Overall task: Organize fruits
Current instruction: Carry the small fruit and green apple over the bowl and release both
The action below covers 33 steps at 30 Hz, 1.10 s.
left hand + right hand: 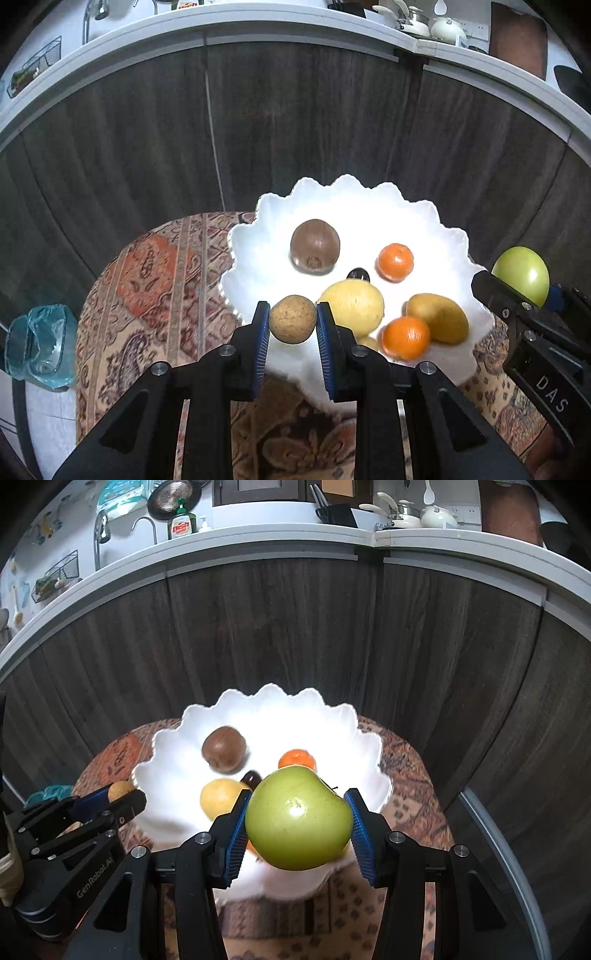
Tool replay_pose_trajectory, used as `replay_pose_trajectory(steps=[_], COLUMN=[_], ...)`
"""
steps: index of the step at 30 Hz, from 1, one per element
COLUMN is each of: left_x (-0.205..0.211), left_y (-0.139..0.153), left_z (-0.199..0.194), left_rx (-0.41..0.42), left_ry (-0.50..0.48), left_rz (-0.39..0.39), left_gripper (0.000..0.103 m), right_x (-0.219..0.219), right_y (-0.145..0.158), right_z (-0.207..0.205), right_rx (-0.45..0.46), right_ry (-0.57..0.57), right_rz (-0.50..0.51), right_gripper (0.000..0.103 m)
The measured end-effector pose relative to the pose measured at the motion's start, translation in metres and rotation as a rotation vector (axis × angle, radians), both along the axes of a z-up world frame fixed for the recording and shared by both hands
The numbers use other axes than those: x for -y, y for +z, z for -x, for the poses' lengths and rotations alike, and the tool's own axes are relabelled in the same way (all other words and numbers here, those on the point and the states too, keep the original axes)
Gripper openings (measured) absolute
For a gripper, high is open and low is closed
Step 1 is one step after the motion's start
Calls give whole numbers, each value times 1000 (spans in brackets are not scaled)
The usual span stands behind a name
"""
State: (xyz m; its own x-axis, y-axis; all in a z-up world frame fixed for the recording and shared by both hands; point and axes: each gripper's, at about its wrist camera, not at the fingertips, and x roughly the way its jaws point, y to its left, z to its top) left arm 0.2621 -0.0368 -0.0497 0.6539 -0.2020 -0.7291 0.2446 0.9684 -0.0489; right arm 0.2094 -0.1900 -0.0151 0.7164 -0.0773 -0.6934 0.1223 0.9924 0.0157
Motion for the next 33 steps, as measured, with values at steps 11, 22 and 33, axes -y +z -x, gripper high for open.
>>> replay_pose_trajectory(steps=[11,22,33], left_x=[16,24,20], left_y=[-16,-30,-15], left_z=[-31,-47,-39], left_rx=[5,-18,7], left_ry=[9,9,41], left_rz=[-16,-31,-63], left_gripper=[25,26,60], right_x=[19,29,28], right_y=[-16,-37,-31], right_z=[-39,-59,-57], right_rx=[-6,-44,-34], right_ry=[6,15,16], right_rz=[-11,-28,-23], right_gripper=[50,50,69])
